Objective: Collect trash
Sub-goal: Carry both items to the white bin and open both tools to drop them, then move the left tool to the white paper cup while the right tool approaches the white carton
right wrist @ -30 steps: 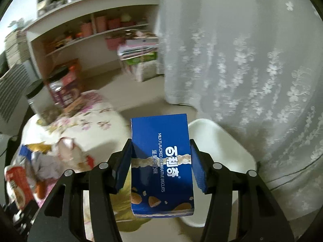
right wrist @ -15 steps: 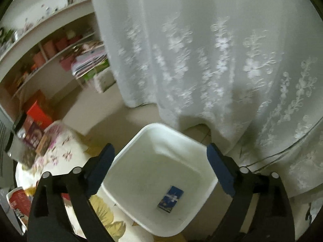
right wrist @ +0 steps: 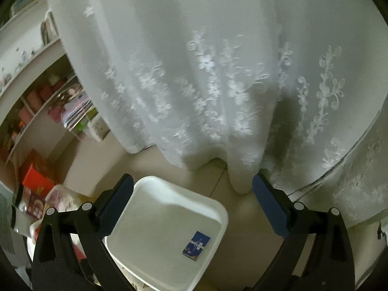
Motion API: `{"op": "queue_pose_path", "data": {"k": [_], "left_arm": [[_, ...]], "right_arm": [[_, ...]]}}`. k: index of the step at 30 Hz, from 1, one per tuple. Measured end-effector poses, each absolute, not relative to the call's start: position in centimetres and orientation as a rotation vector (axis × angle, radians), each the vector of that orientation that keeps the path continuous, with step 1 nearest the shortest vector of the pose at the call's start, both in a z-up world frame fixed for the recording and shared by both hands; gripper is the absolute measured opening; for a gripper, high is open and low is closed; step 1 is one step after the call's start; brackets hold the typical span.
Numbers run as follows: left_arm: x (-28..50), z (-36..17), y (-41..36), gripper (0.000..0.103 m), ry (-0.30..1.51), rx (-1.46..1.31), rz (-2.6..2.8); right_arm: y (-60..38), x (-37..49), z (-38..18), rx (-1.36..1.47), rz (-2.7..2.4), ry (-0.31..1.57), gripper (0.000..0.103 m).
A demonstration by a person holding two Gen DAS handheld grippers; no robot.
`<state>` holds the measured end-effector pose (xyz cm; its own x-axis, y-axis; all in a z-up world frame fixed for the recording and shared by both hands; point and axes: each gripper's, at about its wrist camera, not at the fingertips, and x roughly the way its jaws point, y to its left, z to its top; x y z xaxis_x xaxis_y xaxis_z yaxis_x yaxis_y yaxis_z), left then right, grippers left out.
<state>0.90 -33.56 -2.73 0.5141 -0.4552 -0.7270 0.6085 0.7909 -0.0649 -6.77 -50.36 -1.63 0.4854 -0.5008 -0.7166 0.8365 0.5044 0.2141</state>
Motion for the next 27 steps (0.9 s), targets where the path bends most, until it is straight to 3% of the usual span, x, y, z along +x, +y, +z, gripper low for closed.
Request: {"op": "queue_pose_path", "data": {"k": [7,15,27], "left_arm": [[0.2,-1.9,-33.2,0.072,0.768,0.245,-0.62],[1.2,-2.1,-26.6,0.08,0.74,0.278,-0.457],[3.7,-4.0,-13.3,0.08,0.822,0.25,-0.203]], "right_arm": [[-50.1,-7.0,-1.6,0.598,-0.876,0.632,0.094],[-45.0,-4.4,-0.7,0.459,-0.793,0.642,0.096],[-32.9,0.8,-1.6,0.259,-0.514,0.724,0.096]]}}
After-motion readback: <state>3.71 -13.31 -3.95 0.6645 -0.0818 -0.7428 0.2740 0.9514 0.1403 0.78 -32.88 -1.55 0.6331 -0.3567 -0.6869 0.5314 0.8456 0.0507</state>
